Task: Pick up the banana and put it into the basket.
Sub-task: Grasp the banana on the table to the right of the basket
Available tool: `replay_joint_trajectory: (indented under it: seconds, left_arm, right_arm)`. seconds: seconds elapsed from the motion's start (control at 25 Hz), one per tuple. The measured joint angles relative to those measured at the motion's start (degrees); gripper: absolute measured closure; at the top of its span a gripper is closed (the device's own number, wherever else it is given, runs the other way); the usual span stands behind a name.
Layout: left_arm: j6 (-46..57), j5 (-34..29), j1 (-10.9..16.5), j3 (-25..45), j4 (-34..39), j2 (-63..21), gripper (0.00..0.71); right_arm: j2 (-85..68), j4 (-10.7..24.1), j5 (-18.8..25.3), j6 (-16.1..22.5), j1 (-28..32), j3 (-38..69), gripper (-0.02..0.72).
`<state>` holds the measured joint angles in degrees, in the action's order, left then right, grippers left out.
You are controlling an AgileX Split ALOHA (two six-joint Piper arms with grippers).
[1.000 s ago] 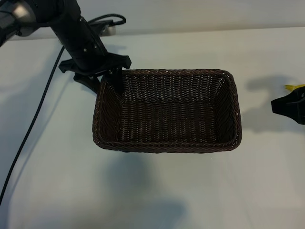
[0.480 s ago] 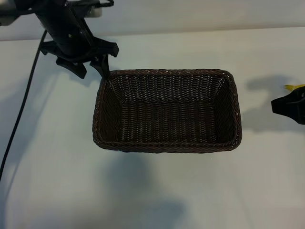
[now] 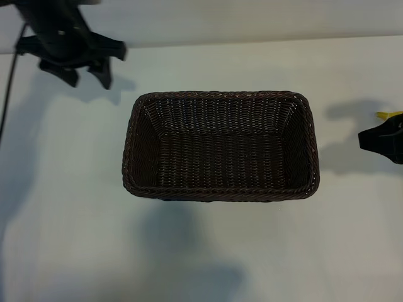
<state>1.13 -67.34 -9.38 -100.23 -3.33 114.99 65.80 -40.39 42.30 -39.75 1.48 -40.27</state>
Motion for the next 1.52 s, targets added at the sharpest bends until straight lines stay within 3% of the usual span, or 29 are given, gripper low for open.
replay_joint_trajectory:
  seconds: [0.16, 0.32, 0.64, 0.92, 1.12, 1.52]
  left_arm:
    - [0.8, 0.0, 4.4, 0.0, 2.4, 0.0, 0.121]
    - [3.7, 0.0, 6.4, -0.1, 8.4, -0.7, 0.121]
    - [4.4, 0.0, 6.5, -0.1, 10.4, -4.1, 0.121]
    - [4.0, 0.0, 6.3, 1.6, 7.0, -12.3, 0.121]
    - [4.0, 0.0, 6.2, 10.9, 7.0, -23.4, 0.121]
    - [2.4, 0.0, 6.2, 38.1, 7.0, -48.5, 0.121]
  right_arm:
    - [0.0, 0.0, 0.0, 0.0, 0.0, 0.0, 0.121]
    - [0.0, 0.0, 0.0, 0.0, 0.0, 0.0, 0.121]
    - [0.0, 0.0, 0.0, 0.0, 0.0, 0.0, 0.121]
    - [0.0, 0.0, 0.1, -0.1, 0.0, 0.0, 0.121]
    - [0.0, 0.0, 0.1, -0.1, 0.0, 0.0, 0.121]
    - [0.0, 0.0, 0.1, 0.0, 0.0, 0.0, 0.121]
